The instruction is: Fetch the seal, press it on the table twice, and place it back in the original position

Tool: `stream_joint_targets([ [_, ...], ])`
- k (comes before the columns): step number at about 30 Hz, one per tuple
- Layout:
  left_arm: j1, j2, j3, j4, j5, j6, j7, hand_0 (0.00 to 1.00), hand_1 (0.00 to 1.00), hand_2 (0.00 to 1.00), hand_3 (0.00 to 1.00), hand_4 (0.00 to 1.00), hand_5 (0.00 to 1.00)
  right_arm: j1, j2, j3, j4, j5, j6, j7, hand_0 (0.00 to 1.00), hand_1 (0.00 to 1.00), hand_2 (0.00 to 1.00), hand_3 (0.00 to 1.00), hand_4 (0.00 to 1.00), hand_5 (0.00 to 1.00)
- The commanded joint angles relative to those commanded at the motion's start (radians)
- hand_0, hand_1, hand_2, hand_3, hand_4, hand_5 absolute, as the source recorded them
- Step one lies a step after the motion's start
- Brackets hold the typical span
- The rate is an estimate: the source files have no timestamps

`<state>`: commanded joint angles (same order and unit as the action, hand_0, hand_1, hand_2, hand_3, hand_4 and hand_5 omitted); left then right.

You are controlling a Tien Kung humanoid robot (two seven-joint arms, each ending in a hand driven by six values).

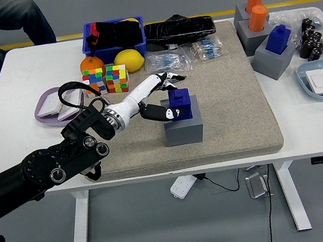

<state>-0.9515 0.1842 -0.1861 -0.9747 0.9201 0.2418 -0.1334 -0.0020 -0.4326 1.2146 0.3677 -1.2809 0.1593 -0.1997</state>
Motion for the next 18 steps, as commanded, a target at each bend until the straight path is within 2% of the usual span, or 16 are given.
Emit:
stream_joint_targets([
  [18, -0.002, 0.000, -0.012, 0.002, -0.007, -0.012, 0.000, 0.829, 0.781, 0.724, 0.849, 0.855, 0.002, 0.000, 0.001, 0.005, -0.001, 0.000, 0.000, 0.000, 0.924, 0.769, 0.769, 0.776, 0.828, 0.461],
])
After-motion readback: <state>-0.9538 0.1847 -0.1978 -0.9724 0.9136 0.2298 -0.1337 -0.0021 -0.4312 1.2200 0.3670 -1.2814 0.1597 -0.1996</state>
